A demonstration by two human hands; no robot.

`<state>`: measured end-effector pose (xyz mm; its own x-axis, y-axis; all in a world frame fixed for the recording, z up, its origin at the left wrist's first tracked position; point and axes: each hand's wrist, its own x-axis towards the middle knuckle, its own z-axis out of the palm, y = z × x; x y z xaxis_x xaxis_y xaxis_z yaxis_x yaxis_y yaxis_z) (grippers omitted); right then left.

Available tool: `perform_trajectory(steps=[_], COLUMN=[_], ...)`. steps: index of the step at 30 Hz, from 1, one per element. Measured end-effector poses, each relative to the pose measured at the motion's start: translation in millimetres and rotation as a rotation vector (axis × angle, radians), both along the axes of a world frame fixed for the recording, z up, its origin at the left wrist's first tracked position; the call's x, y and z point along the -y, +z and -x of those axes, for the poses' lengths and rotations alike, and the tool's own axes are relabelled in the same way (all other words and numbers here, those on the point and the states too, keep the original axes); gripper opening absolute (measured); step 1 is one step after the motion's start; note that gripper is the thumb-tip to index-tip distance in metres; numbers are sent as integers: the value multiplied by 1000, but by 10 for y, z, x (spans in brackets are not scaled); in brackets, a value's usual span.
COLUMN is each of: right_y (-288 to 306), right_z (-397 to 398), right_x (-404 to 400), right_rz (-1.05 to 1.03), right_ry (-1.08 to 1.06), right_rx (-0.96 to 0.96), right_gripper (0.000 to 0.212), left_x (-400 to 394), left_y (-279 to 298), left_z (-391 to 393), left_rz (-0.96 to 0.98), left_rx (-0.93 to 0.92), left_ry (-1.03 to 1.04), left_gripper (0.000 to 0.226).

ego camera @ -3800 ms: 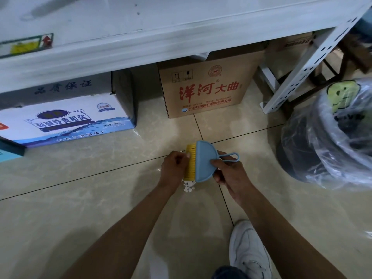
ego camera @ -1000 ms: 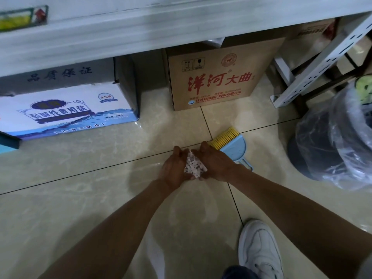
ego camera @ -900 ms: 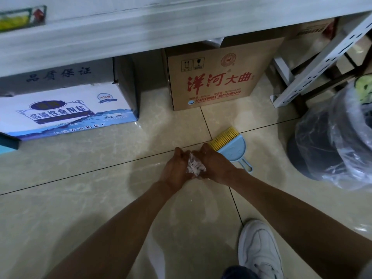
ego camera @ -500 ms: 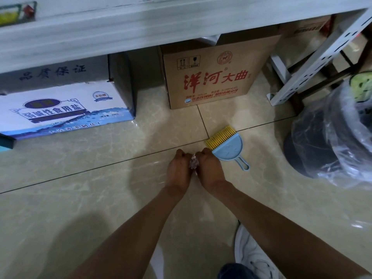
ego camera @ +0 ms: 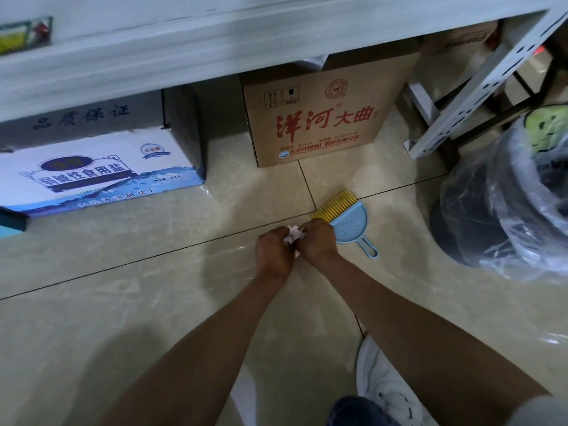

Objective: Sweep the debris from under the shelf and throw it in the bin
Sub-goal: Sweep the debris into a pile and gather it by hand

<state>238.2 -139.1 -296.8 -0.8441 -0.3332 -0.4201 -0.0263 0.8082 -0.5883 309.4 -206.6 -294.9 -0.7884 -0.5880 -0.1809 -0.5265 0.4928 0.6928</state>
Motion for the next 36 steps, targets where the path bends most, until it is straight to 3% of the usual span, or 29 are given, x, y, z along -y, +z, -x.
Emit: perform_trajectory(steps=[6,14,21,27,30,33,36], right_y=[239,845,1476,2265,2538,2737,2732], right_z=[202,408,466,765,931,1087,1256], right_x=[23,-39,-397,-1225,-1692,-2182,-2614], right_rz=[22,90,195,296,286,329,272], right_ry=[9,3,-93,-187,-271,-359,-431], right_rx=[0,-95,-146,-236,-290,-306,-281], right_gripper=[21,23,9,9,33,17,23], left_x=[126,109,-179,-870,-1287,-1756,-2207], left_y=[262,876,1501,2233,2469,2598,2605], left_z=[141,330,484,949,1244,1515,1716], left_rz=[4,70,175,152,176,160,109], left_rx=[-29,-112,-149,-313,-331,-351,-347], left_ry=[-14,-70,-177,-298,-376,-450,-488], left_gripper=[3,5,5,15,12,18,25])
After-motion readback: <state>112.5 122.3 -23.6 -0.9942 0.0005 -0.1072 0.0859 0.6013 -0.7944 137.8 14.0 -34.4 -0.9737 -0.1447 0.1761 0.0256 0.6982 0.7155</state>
